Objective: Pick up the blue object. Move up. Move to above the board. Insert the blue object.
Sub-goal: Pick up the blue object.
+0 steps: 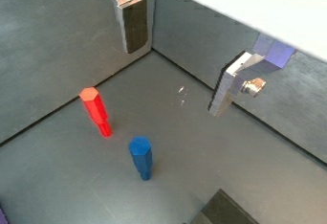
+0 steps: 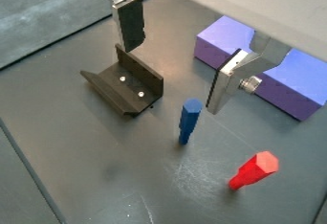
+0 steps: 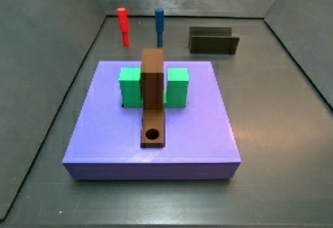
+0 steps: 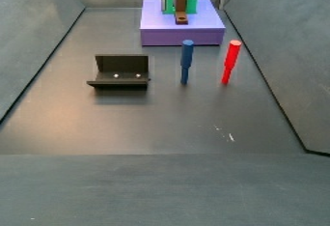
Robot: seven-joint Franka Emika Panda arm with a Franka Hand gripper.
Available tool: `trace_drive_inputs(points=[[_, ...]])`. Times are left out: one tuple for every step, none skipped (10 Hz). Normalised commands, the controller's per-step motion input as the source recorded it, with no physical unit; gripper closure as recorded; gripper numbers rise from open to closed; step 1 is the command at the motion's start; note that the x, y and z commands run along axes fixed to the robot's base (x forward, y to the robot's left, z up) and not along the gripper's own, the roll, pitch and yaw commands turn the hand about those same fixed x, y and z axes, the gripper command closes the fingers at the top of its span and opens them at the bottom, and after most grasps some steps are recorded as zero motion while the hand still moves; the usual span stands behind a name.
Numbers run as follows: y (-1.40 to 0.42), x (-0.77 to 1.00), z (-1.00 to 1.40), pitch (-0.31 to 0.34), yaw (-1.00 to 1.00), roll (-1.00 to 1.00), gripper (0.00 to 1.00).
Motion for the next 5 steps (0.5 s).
trace_drive_inputs(points=[[-0.03,0.0,0.0,0.0,0.0,0.0,0.0],[0.0,0.0,-0.05,-0.004,0.0,-0.05,0.0],[0.0,0.0,-0.06,-0.037,0.0,-0.06,0.0],[-0.02,0.0,-0.08,-0.05,0.0,-0.08,0.0],[-0.07,0.0,-0.1,-0.046,0.03,-0.08,0.0]])
